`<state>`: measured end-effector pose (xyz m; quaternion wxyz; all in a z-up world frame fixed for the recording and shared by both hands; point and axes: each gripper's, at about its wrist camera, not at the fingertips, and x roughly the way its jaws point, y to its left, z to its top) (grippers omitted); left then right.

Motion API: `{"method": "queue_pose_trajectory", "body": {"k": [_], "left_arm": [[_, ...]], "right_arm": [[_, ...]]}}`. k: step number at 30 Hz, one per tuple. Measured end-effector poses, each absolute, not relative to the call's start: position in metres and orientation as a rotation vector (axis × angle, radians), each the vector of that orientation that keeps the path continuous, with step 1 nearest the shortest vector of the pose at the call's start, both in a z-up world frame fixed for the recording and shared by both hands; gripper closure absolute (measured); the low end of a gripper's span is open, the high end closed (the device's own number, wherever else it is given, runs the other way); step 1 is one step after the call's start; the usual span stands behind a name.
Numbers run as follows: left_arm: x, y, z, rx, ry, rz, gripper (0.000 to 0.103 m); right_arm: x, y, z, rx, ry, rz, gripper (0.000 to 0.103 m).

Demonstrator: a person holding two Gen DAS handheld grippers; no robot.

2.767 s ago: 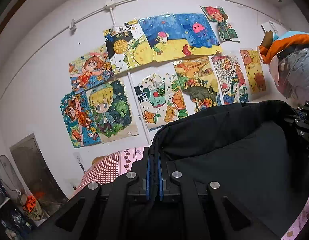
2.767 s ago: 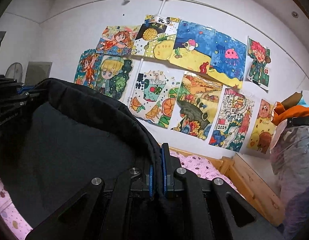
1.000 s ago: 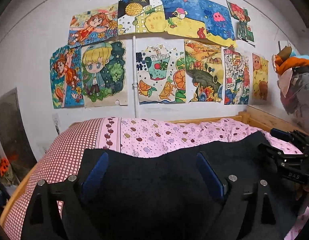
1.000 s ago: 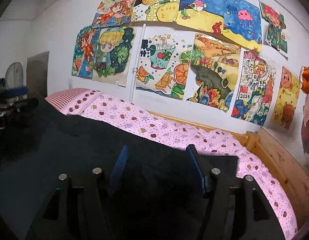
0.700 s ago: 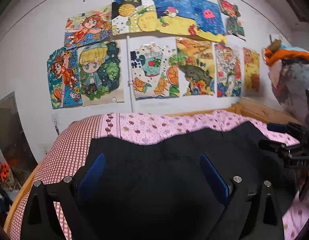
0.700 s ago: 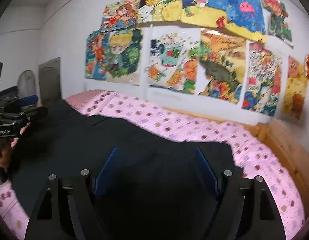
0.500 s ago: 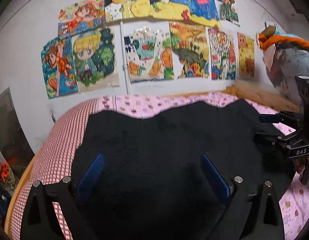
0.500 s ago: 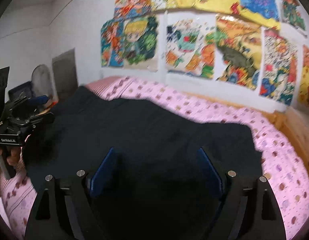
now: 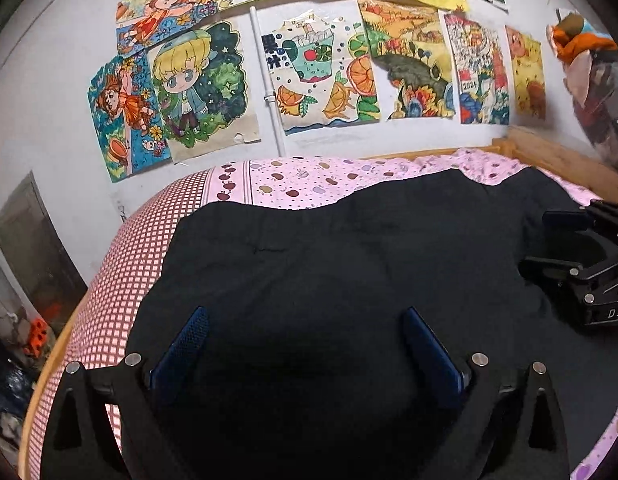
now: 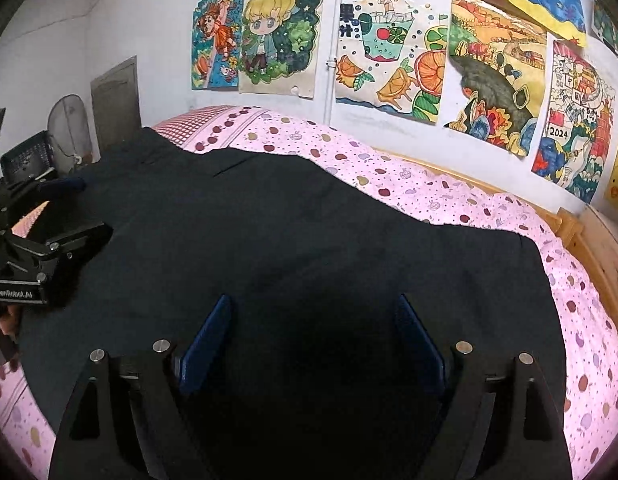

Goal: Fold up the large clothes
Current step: 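Press the folded jacket flat with both grippers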

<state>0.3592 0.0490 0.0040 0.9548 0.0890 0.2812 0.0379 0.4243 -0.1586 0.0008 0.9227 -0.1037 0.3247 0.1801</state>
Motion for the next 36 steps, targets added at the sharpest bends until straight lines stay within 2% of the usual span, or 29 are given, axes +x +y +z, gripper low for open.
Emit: {"method": "queue_pose_trajectory", "body": {"k": [11, 19, 36], "left_arm": [[0.406, 0.064, -0.004, 0.088, 0.676, 0.103, 0.000], [0.444, 0.073, -0.017, 0.027, 0.759, 0.091, 0.000], [0.444, 0.072, -0.034, 0.018, 0.729, 0.061, 0.000]], "right_arm": [[0.473, -0.168, -0.020, -0.118, 0.737, 0.296, 0.023], [0.506, -0.176, -0.050, -0.011, 0.819, 0.330, 0.012], [0.507, -0.184, -0.074, 0.084, 0.798, 0.404, 0.007]]}}
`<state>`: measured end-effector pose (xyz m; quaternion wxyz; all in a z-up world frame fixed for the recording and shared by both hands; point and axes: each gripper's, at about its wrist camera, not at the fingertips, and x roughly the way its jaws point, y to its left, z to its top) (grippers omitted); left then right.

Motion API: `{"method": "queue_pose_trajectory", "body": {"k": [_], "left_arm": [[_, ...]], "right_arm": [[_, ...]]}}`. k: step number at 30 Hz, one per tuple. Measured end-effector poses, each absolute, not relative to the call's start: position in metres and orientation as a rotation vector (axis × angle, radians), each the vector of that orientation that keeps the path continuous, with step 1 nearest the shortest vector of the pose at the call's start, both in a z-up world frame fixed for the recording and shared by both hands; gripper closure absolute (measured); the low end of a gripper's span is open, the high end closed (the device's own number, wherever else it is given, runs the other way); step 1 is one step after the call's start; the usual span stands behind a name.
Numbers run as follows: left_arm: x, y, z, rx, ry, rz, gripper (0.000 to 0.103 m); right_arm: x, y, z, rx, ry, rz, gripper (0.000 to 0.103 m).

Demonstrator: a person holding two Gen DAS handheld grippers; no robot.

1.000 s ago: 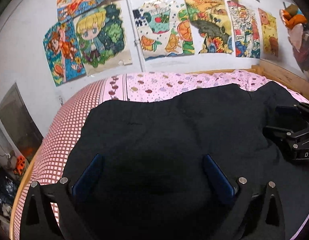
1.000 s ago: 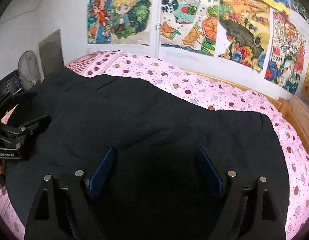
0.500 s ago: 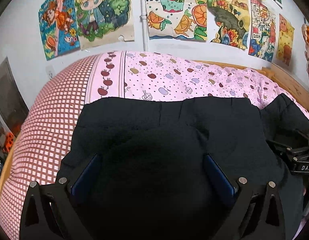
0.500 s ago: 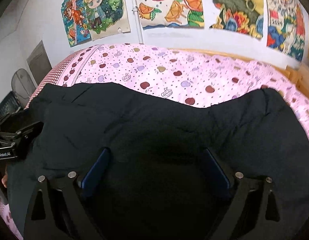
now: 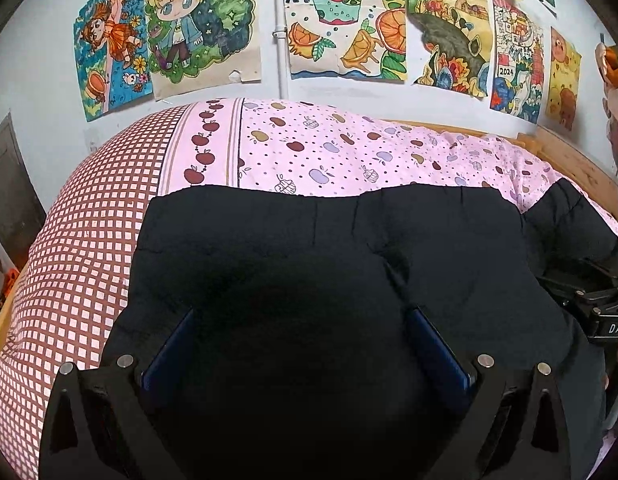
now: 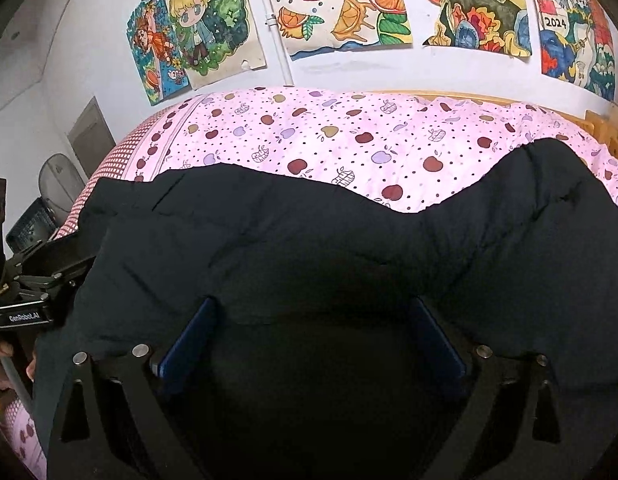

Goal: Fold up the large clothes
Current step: 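Press the folded jacket flat with both grippers, then grasp the folded jacket with both grippers and lift it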

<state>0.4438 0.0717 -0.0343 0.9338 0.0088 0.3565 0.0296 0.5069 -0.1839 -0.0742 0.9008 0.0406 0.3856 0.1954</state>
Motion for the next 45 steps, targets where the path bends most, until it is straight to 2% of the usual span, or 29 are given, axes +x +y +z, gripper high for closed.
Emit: {"method": "queue_pose_trajectory", "body": {"k": [19, 30, 37, 45], "left_arm": [[0.440, 0.069, -0.038, 0.025, 0.721, 0.064, 0.000], [0.432, 0.065, -0.039, 0.048, 0.686, 0.062, 0.000], [0.428, 0.083, -0.023, -0.038, 0.692, 0.030, 0.000], [0.404, 0.102, 0.003, -0.027, 0.600, 0.099, 0.000]], "right_arm": [[0.505, -0.186, -0.078, 0.094, 0.782, 0.412, 0.006], [0.490, -0.192, -0.072, 0.090, 0.706, 0.388, 0.006], [0.482, -0.227, -0.048, 0.138, 0.705, 0.382, 0.006], [0.468, -0.285, -0.027, 0.176, 0.629, 0.230, 0.006]]}}
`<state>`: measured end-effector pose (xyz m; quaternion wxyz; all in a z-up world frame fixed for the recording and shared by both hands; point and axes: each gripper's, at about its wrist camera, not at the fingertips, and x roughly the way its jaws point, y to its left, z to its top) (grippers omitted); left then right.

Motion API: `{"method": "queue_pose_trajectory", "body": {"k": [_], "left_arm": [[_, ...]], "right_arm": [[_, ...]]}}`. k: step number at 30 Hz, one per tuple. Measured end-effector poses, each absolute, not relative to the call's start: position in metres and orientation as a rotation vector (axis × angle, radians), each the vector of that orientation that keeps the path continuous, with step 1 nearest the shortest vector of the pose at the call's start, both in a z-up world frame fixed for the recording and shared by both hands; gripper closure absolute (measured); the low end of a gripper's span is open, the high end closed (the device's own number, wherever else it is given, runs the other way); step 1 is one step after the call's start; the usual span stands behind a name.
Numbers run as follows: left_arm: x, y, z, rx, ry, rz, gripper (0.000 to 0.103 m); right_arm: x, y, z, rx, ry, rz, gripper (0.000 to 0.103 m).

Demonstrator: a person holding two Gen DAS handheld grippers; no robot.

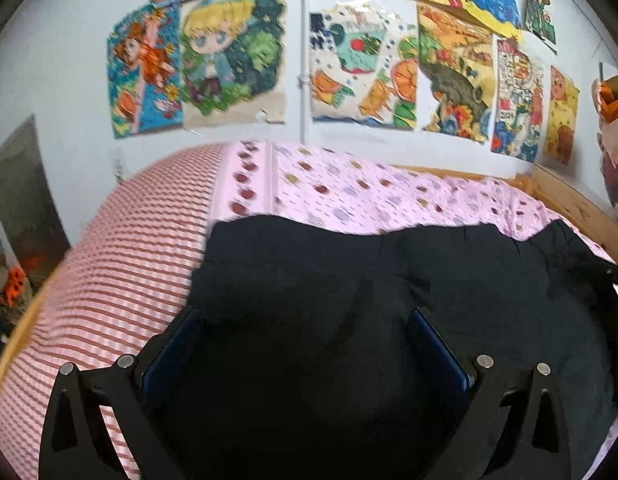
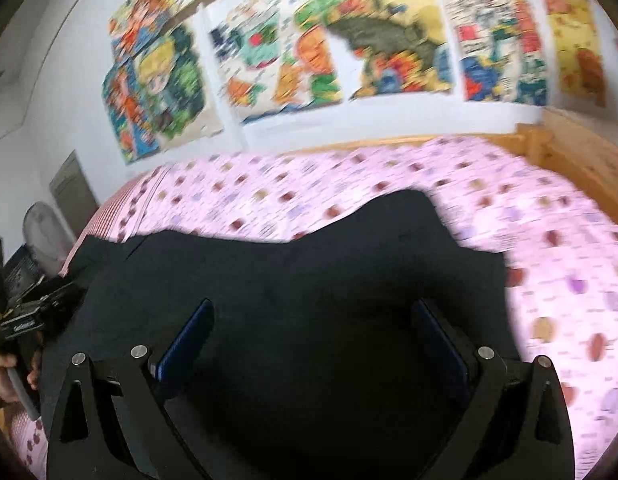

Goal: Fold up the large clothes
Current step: 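Grasp the folded jacket with both grippers and lift it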

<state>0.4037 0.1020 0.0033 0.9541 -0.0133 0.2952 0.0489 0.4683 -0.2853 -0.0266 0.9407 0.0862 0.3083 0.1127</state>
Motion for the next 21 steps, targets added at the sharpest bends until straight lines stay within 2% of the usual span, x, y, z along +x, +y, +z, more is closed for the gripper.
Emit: {"method": "queue_pose_trajectory", "body": {"k": [6, 12, 20, 21], "left_arm": [[0.396, 0.140, 0.010, -0.101, 0.635, 0.157, 0.000], [0.404, 0.165, -0.005, -0.160, 0.730, 0.111, 0.000], [0.413, 0.173, -0.028, -0.248, 0.812, 0.042, 0.000], [0.414, 0.175, -0.031, -0.270, 0.823, 0.025, 0.000]], "right_arm": [[0.467, -0.319, -0.027, 0.193, 0.643, 0.154, 0.006], [0.469, -0.339, -0.033, 0.191, 0.673, 0.101, 0.006], [0.490, -0.355, -0.073, 0.246, 0.834, 0.165, 0.006], [0.494, -0.359, -0.078, 0.278, 0.855, 0.184, 0.002]]}}
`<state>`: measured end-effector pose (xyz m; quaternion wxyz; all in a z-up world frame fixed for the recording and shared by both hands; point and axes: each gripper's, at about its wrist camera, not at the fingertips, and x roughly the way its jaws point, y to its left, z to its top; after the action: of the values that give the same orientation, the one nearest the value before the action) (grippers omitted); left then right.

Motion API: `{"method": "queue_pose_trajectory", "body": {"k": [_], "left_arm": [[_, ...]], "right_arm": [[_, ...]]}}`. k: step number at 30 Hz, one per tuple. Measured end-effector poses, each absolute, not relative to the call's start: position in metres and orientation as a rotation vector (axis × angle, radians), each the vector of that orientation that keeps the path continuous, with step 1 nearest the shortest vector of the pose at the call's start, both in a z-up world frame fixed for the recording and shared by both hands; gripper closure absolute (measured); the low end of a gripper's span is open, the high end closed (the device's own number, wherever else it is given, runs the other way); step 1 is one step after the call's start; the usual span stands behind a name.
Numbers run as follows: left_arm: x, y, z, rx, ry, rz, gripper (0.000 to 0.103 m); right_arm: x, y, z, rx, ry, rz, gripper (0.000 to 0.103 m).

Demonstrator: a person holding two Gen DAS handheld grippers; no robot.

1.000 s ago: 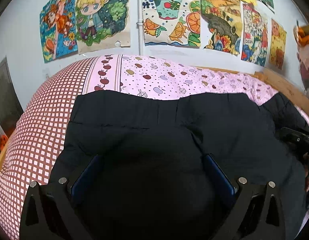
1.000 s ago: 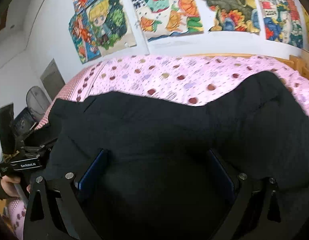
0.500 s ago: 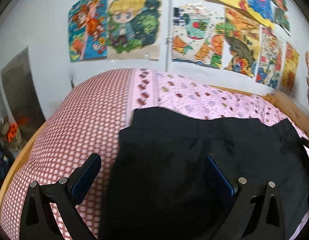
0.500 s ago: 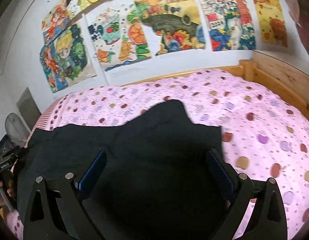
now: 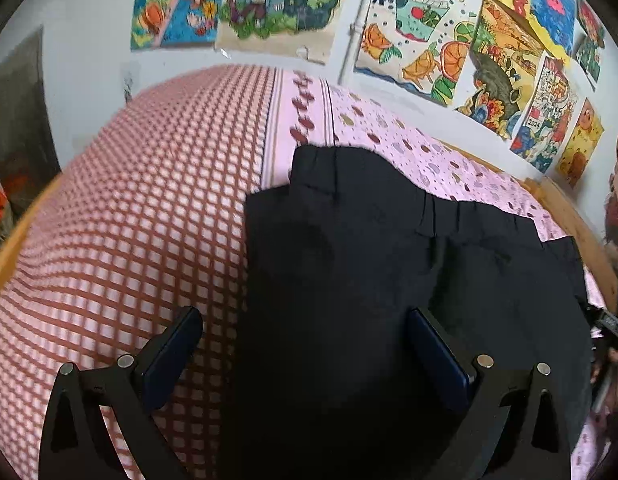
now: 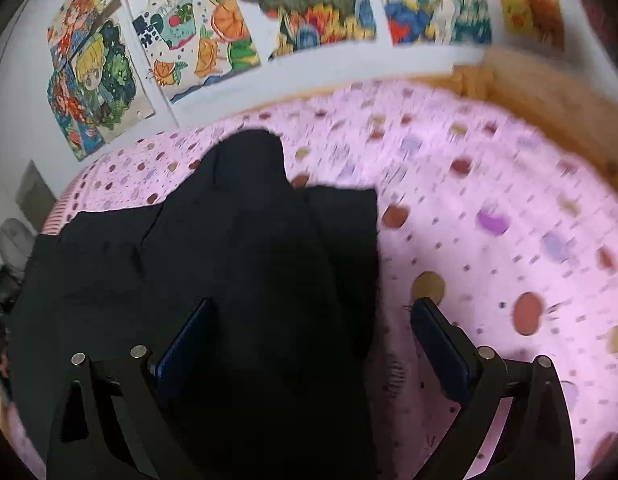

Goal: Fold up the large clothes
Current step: 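Grasp the folded jacket with both grippers and lift it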

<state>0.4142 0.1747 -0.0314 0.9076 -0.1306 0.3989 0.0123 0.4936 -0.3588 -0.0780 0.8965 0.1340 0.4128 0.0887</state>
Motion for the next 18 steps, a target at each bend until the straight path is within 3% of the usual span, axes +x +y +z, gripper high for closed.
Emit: {"method": "queue_pose_trajectory", "body": {"k": [6, 18], "left_arm": [[0.426, 0.189, -0.060, -0.445, 0.887, -0.092, 0.000], [0.428, 0.173, -0.073, -0.424, 0.880, -0.115, 0.000]], "right_arm": [[0.497, -0.370, -0.110, 0.434, 0.882, 0.265, 0.001], [0.488, -0.370, -0.127, 0.453, 0.840, 0.277, 0.001]]}}
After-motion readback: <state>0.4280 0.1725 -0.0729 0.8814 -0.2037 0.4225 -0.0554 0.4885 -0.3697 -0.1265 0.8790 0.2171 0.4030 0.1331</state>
